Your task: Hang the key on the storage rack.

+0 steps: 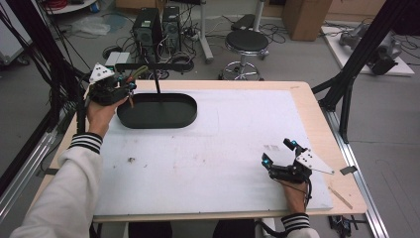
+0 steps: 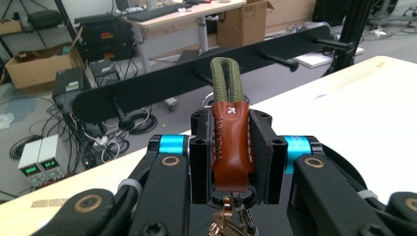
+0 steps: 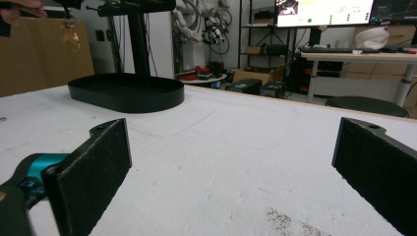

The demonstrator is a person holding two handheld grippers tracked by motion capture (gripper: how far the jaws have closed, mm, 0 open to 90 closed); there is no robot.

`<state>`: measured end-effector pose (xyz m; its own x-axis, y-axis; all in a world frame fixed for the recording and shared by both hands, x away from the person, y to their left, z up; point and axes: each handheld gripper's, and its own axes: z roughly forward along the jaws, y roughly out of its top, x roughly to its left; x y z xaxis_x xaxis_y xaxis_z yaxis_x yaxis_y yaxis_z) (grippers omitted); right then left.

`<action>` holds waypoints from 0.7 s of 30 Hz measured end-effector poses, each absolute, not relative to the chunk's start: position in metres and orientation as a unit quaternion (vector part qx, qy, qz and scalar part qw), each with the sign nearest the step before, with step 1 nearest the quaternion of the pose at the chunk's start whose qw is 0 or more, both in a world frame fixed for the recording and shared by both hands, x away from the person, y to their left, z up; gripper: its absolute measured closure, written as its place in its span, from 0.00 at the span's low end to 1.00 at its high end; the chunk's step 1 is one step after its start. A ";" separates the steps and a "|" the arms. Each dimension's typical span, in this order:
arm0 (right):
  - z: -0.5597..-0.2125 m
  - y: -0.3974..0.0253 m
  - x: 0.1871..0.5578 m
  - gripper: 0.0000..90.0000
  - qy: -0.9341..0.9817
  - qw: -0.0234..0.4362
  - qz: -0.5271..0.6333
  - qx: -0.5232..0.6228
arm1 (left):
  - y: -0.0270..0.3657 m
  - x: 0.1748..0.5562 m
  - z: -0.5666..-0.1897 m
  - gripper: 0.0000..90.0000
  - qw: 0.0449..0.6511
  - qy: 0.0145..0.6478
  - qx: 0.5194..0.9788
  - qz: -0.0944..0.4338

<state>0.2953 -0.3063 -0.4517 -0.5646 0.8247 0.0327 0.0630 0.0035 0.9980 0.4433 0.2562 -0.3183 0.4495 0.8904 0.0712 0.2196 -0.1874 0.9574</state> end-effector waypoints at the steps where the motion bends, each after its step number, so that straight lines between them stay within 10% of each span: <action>1: -0.452 -0.306 0.295 0.00 0.636 0.309 0.615 0.349 | 0.255 0.444 -0.320 0.80 0.492 0.402 0.694 0.339; 21: -0.452 -0.306 0.294 0.00 0.635 0.312 0.616 0.346 | 0.246 0.458 -0.334 0.80 0.448 0.423 0.700 0.362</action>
